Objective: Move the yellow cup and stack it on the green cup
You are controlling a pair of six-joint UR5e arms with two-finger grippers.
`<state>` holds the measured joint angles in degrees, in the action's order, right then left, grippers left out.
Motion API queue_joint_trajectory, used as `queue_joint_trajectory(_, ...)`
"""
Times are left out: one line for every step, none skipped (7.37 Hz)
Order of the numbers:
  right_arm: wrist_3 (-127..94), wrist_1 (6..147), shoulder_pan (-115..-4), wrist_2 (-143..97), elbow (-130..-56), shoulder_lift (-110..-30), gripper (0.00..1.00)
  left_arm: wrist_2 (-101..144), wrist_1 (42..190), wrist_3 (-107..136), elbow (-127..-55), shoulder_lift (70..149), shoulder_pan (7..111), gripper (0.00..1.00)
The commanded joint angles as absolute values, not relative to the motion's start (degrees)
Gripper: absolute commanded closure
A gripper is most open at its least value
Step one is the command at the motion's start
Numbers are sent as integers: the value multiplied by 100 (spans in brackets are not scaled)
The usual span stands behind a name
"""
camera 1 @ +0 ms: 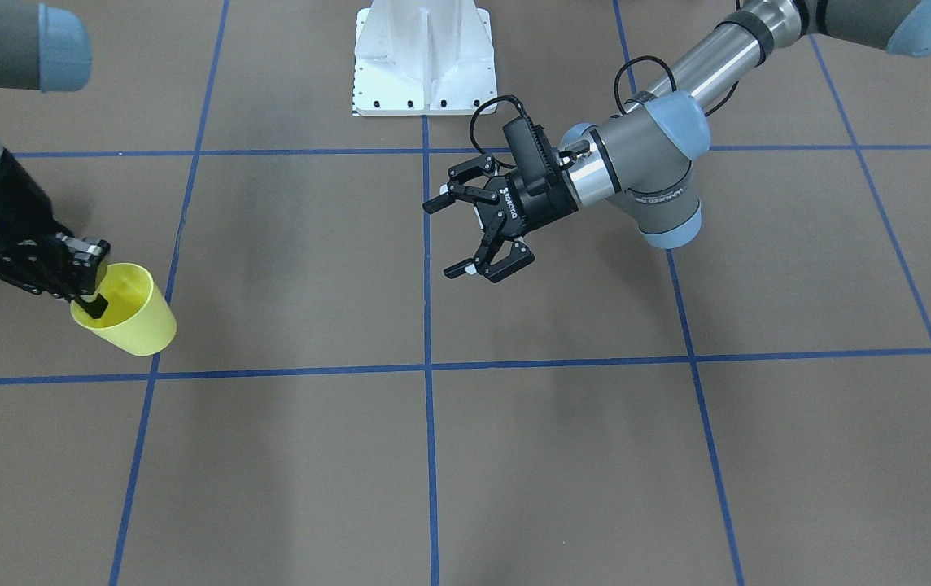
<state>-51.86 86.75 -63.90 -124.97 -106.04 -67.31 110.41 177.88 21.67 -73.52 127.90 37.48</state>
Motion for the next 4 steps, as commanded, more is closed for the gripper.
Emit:
queue_joint_trajectory(-4187, 9007, -6941, -12735, -10564, -6978, 100, 10619, 16967, 2364, -7374, 12771, 3910, 0)
queue_joint_trajectory(-3975, 9061, -7161, -12770, -10556, -7048, 100, 10539, 16589, 2530, -7374, 12701, 4076, 0)
queue_joint_trajectory(-3599, 9062, -7346, -12884, -10556, -7223, 100, 10538, 16150, 2679, -7383, 12665, 4339, 0)
queue_joint_trajectory(-3212, 9053, -7513, -13007, -10556, -7451, 100, 10547, 15650, 2655, -7400, 12500, 4638, 0)
